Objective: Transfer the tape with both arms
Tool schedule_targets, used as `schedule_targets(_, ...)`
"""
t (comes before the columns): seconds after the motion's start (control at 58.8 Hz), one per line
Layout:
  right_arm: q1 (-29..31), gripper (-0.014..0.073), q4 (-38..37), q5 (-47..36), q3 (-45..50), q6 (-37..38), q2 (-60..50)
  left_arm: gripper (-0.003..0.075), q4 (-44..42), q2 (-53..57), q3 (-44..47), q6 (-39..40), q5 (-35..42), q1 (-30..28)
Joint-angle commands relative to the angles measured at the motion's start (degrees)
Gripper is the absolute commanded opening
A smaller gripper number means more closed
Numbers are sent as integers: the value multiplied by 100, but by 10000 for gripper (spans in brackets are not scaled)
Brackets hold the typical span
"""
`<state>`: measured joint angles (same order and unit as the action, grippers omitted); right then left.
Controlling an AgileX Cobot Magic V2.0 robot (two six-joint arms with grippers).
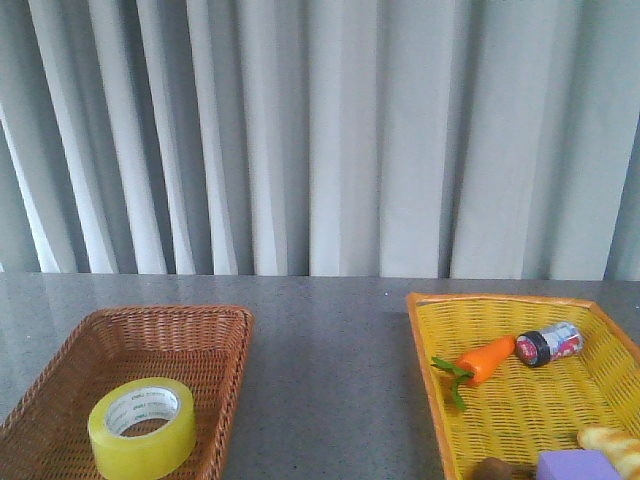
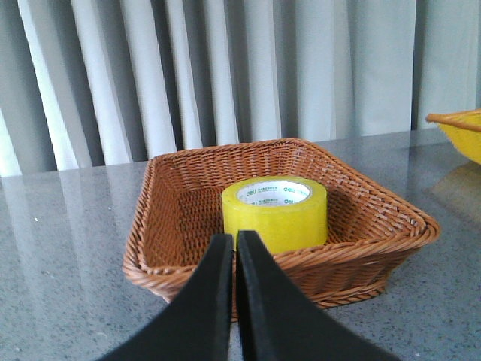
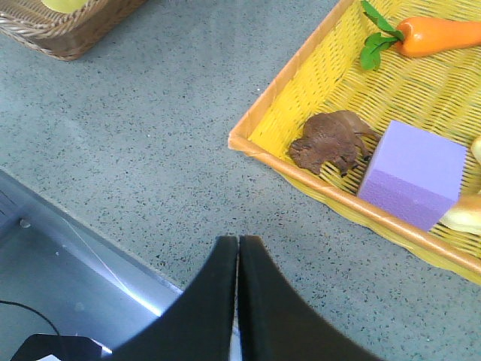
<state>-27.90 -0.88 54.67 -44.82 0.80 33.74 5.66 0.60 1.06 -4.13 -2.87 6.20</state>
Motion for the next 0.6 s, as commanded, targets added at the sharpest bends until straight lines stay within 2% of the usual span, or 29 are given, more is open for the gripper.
schedule_targets(0.0,17,-7,-41,-338,-134,-9,7,-6,-130,105,-2,202,457,-43)
schedule_targets(0.579,17,-7,-42,-233,-134,-9,13,-6,-240,94,-7,202,287,-57)
